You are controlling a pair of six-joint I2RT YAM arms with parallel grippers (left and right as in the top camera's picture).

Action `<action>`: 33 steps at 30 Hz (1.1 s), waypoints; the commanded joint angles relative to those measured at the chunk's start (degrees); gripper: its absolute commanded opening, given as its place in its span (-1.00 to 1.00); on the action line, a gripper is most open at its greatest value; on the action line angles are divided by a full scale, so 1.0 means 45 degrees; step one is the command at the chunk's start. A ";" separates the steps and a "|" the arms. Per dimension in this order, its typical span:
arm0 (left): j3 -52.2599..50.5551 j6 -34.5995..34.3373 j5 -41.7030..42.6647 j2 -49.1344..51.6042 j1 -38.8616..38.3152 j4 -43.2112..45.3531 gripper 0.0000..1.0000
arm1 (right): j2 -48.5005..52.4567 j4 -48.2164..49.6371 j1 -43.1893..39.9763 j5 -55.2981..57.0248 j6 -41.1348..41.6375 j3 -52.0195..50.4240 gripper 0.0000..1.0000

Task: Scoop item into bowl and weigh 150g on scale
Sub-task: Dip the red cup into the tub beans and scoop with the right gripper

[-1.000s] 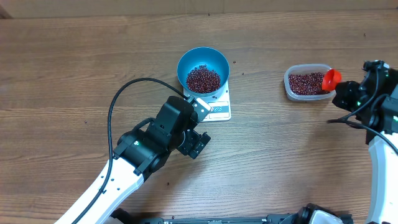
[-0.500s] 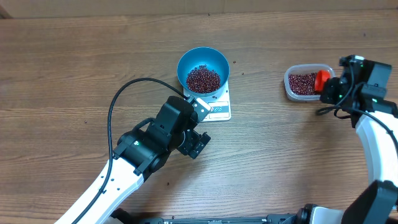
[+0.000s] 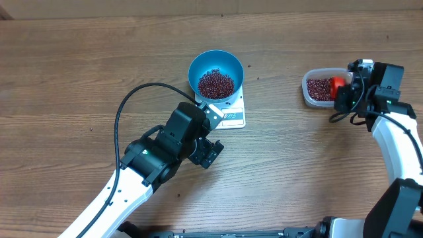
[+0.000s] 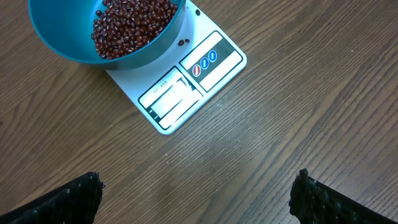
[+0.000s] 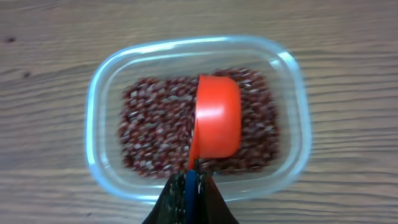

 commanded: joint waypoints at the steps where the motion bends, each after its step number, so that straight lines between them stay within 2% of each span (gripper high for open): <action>1: -0.0024 0.0151 -0.0087 0.0092 0.0024 0.0053 0.99 | 0.0253 -0.0053 0.0053 -0.1326 -0.0097 0.0228 -0.93; 12: -0.0024 0.0151 -0.0087 0.0092 0.0024 0.0053 0.99 | 0.0253 -0.0573 0.0049 -0.2545 -0.0039 0.0180 -0.93; 18: -0.0024 0.0151 -0.0087 0.0092 0.0024 0.0053 0.99 | 0.0257 -0.0612 0.0049 -0.2623 0.0918 0.0180 -0.93; 25: -0.0024 0.0151 -0.0083 0.0092 0.0024 0.0053 0.99 | 0.0287 -0.0593 0.0019 -0.3687 0.1020 0.0180 -0.93; 33: -0.0024 0.0151 -0.0087 0.0092 0.0024 0.0053 0.99 | 0.1122 -0.0282 0.0005 -0.3701 0.1365 0.0180 -0.93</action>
